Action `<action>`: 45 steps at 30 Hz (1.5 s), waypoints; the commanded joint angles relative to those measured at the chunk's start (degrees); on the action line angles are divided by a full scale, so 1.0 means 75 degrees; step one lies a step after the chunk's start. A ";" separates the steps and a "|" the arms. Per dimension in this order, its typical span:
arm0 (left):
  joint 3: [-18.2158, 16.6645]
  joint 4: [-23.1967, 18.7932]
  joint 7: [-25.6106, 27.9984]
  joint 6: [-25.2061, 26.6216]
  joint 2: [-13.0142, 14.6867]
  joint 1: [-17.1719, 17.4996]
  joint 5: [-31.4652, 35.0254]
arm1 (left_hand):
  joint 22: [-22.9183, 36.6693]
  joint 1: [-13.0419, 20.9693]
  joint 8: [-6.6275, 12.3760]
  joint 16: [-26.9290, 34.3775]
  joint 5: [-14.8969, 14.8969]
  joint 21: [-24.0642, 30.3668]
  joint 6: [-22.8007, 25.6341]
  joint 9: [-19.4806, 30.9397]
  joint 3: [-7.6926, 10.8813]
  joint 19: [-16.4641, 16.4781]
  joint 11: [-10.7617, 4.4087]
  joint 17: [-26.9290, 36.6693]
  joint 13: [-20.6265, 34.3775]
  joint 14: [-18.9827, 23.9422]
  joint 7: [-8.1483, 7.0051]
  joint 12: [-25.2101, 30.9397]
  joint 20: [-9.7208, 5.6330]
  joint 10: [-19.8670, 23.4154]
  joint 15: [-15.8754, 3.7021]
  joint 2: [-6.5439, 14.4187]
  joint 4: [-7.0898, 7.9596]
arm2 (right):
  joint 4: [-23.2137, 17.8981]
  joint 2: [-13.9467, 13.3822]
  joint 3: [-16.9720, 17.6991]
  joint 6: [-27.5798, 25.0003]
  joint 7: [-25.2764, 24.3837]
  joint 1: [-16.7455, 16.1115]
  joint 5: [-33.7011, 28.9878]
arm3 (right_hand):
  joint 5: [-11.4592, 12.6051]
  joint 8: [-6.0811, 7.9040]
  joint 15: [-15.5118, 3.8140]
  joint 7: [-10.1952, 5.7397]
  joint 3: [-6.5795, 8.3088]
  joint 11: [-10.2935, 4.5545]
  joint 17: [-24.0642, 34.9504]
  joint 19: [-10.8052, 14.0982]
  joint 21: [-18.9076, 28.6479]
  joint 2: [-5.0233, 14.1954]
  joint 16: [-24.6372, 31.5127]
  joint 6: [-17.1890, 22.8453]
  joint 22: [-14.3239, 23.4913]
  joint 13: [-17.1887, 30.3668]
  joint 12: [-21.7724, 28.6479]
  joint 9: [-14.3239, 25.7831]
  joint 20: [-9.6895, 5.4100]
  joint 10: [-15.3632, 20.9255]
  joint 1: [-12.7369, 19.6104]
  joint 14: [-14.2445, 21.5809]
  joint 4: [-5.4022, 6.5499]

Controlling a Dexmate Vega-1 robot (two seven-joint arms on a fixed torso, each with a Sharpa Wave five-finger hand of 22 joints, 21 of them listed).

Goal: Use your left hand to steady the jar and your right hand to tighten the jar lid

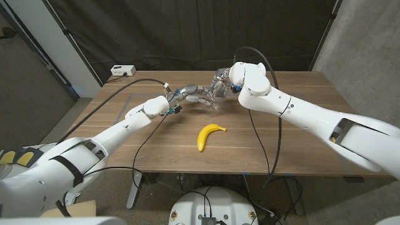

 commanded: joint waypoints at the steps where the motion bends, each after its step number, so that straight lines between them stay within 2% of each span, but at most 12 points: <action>1: 0.0008 0.0235 0.0069 -0.0176 -0.0096 -0.0036 -0.0054 | 0.0033 0.0051 -0.0039 -0.0044 0.0041 0.0055 0.1042 0.0037 0.0085 -0.0031 -0.0538 0.0013 0.0010 -0.0018 -0.0978 -0.0047 0.0013 0.0595 -0.1183 0.0701 0.0098 | 0.0026 0.0169 -0.0777 -0.1659 -0.0613 0.0497 0.0857 | 0.0033 0.0047 -0.1676 0.0252 0.0047 0.0211 -0.0003 0.0182 0.0058 0.0137 0.0049 0.0087 0.0008 0.0008 0.0350 0.0027 -0.0025 0.0623 0.0122 0.1235 0.0006; 9: -0.0021 -0.0386 0.0255 0.0123 0.0142 0.0222 0.0085 | 0.0036 0.0082 -0.0208 -0.0101 0.0045 0.0074 0.0852 0.0016 0.0134 -0.0033 -0.0507 0.0000 -0.0032 -0.0013 -0.0841 -0.0147 0.0027 0.0452 -0.1201 0.0765 0.0078 | -0.0132 0.0208 -0.0250 -0.2128 -0.1838 0.0261 0.2379 | -0.0018 0.0216 -0.1689 0.0935 0.0085 0.0439 -0.0062 0.0727 0.0253 0.0294 0.0095 0.0557 0.0034 -0.0081 0.0604 0.0119 -0.0114 0.1191 0.0094 0.2205 0.0065; 21: -0.0063 -0.1202 0.0448 0.0501 0.0403 0.0557 0.0311 | 0.0052 -0.0141 -0.0789 -0.0401 0.0028 0.0087 0.0239 -0.0038 0.0270 -0.0179 -0.0525 0.0024 -0.0144 -0.0313 -0.0935 -0.0512 0.0117 -0.0211 -0.1122 0.1054 0.0202 | -0.0314 0.0154 -0.0751 -0.2984 -0.3317 0.0712 0.4210 | -0.0083 0.0320 -0.1685 0.1207 0.0201 0.0693 -0.0077 0.0943 0.0331 0.0384 0.0098 0.0764 0.0033 -0.0107 0.0740 0.0194 -0.0147 0.1458 0.0267 0.2764 -0.0009; 26: -0.0089 -0.1363 0.0490 0.0556 0.0448 0.0641 0.0347 | 0.0057 -0.0268 -0.0912 -0.0457 0.0021 0.0084 0.0118 -0.0040 0.0289 -0.0232 -0.0503 0.0047 -0.0164 -0.0393 -0.0913 -0.0586 0.0152 -0.0352 -0.1081 0.1132 0.0273 | -0.0291 0.0078 -0.1068 -0.3002 -0.3395 0.0933 0.4620 | -0.0119 0.0322 -0.1651 0.1354 0.0245 0.0808 -0.0089 0.1039 0.0375 0.0405 0.0092 0.0767 0.0041 -0.0065 0.0818 0.0228 -0.0175 0.1525 0.0333 0.3006 -0.0029; 29: -0.0098 -0.1450 0.0455 0.0589 0.0492 0.0671 0.0355 | 0.0060 -0.0302 -0.0952 -0.0487 0.0016 0.0087 0.0086 -0.0039 0.0290 -0.0244 -0.0502 0.0047 -0.0171 -0.0433 -0.0908 -0.0611 0.0140 -0.0397 -0.1095 0.1125 0.0279 | -0.0252 0.0089 -0.0797 -0.3002 -0.3419 0.0711 0.4752 | -0.0165 0.0256 -0.1461 0.1550 0.0212 0.1008 -0.0134 0.1206 0.0447 0.0487 -0.0008 0.0684 0.0040 0.0019 0.0906 0.0295 -0.0168 0.1512 0.0063 0.3294 0.0179; 30: -0.0110 -0.1472 0.0474 0.0589 0.0500 0.0690 0.0356 | 0.0060 -0.0308 -0.0962 -0.0495 0.0016 0.0083 0.0075 -0.0039 0.0291 -0.0259 -0.0497 0.0047 -0.0170 -0.0445 -0.0896 -0.0615 0.0153 -0.0408 -0.1091 0.1124 0.0279 | -0.0262 0.0084 -0.0762 -0.3002 -0.3424 0.0662 0.4729 | -0.0144 0.0182 -0.1471 0.1587 0.0372 0.1064 -0.0116 0.1292 0.0444 0.0524 -0.0329 0.0714 0.0015 0.0168 0.1065 0.0447 -0.0174 0.1560 -0.0016 0.3557 0.0221; 34: -0.0137 -0.1556 0.0475 0.0590 0.0548 0.0732 0.0369 | 0.0063 -0.0339 -0.1016 -0.0540 0.0014 0.0078 0.0027 -0.0039 0.0303 -0.0299 -0.0470 0.0044 -0.0166 -0.0510 -0.0866 -0.0623 0.0164 -0.0426 -0.1077 0.1126 0.0280 | -0.0245 0.0138 -0.0190 -0.3002 -0.3439 0.0167 0.4651 | -0.0033 -0.0109 -0.1112 0.1618 0.0700 0.1060 0.0095 0.1589 0.0281 0.0589 -0.1013 0.0859 -0.0010 0.0268 0.1189 0.0844 -0.0139 0.1743 -0.0729 0.4295 0.0517; 35: -0.0140 -0.1574 0.0463 0.0592 0.0559 0.0735 0.0372 | 0.0064 -0.0347 -0.1031 -0.0554 0.0013 0.0078 0.0009 -0.0038 0.0306 -0.0305 -0.0455 0.0043 -0.0164 -0.0535 -0.0862 -0.0632 0.0173 -0.0450 -0.1071 0.1126 0.0280 | -0.0251 0.0207 0.0174 -0.3002 -0.3445 -0.0138 0.4547 | 0.0022 -0.0140 -0.0975 0.1618 0.0728 0.1057 0.0106 0.1638 0.0257 0.0635 -0.1080 0.0912 -0.0012 0.0263 0.1201 0.0895 -0.0095 0.1809 -0.0981 0.4366 0.0694; 39: -0.0156 -0.1605 0.0433 0.0589 0.0587 0.0746 0.0374 | 0.0068 -0.0380 -0.1092 -0.0589 0.0014 0.0074 -0.0070 -0.0037 0.0325 -0.0343 -0.0457 0.0042 -0.0159 -0.0582 -0.0847 -0.0675 0.0206 -0.0559 -0.1046 0.1146 0.0286 | -0.0084 0.0813 0.2029 -0.3002 -0.3434 -0.1482 0.4244 | 0.0134 -0.0106 -0.0582 0.1627 0.0892 0.1058 0.0029 0.2070 0.0358 0.0684 -0.1109 0.1174 -0.0019 0.0211 0.1254 0.1006 0.0151 0.2165 -0.1368 0.4784 0.0973; 41: -0.0147 -0.1595 0.0384 0.0589 0.0594 0.0727 0.0382 | 0.0069 -0.0388 -0.1125 -0.0610 0.0015 0.0072 -0.0120 -0.0036 0.0338 -0.0360 -0.0447 0.0039 -0.0156 -0.0617 -0.0859 -0.0681 0.0210 -0.0578 -0.1033 0.1156 0.0284 | -0.0005 0.1201 0.2951 -0.3002 -0.3877 -0.2059 0.4561 | 0.0211 -0.0028 -0.0482 0.1640 0.1130 0.1060 -0.0092 0.2427 0.0470 0.0710 -0.1170 0.1418 -0.0041 0.0026 0.1183 0.1115 0.0262 0.2498 -0.1604 0.5026 0.1136; 43: -0.0145 -0.1569 0.0345 0.0576 0.0587 0.0713 0.0368 | 0.0071 -0.0396 -0.1147 -0.0622 0.0015 0.0070 -0.0151 -0.0035 0.0348 -0.0378 -0.0437 0.0038 -0.0153 -0.0632 -0.0839 -0.0697 0.0214 -0.0619 -0.1029 0.1162 0.0283 | -0.0059 0.1352 0.3321 -0.3002 -0.4429 -0.2313 0.4830 | 0.0262 0.0010 -0.0302 0.1640 0.1402 0.1064 -0.0211 0.2526 0.0573 0.0714 -0.1215 0.1596 -0.0049 -0.0168 0.1068 0.1209 0.0394 0.2763 -0.1819 0.5233 0.1272; 45: -0.0135 -0.1520 0.0323 0.0556 0.0571 0.0691 0.0373 | 0.0072 -0.0407 -0.1163 -0.0636 0.0015 0.0067 -0.0176 -0.0035 0.0354 -0.0394 -0.0444 0.0037 -0.0151 -0.0659 -0.0840 -0.0707 0.0212 -0.0646 -0.1015 0.1165 0.0284 | -0.0129 0.1377 0.3479 -0.3002 -0.4874 -0.2401 0.5157 | 0.0258 0.0002 -0.0294 0.1641 0.1466 0.1065 -0.0248 0.2538 0.0620 0.0703 -0.1226 0.1617 -0.0050 -0.0232 0.1030 0.1231 0.0441 0.2864 -0.1928 0.5281 0.1342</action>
